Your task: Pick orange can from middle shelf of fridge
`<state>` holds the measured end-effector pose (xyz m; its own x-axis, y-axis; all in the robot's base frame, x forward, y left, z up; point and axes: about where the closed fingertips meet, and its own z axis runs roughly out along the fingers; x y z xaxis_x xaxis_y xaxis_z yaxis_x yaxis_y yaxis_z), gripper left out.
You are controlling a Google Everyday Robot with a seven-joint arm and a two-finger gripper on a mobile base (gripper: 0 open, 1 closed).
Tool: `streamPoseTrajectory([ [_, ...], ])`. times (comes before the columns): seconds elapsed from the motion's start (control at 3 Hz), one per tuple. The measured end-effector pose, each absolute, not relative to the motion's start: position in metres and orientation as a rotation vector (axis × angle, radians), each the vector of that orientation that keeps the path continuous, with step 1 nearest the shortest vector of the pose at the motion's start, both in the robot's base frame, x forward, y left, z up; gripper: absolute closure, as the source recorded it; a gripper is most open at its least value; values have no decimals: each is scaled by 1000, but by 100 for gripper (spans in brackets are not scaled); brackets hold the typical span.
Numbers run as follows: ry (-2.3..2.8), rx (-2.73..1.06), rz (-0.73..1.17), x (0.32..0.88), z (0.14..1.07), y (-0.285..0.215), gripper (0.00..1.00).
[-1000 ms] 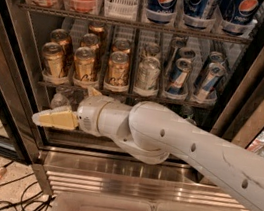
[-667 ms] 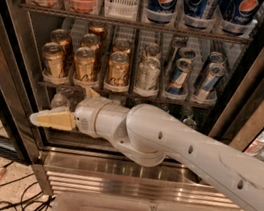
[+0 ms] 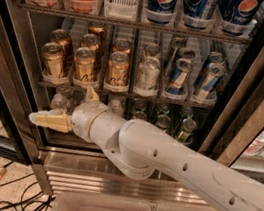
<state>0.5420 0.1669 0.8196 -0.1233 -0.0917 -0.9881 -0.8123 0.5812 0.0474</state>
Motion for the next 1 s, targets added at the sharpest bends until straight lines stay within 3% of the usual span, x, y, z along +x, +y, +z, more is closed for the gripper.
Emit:
streamPoseTrajectory([
  [1.0,1510,-758,556,561,822,163,0],
])
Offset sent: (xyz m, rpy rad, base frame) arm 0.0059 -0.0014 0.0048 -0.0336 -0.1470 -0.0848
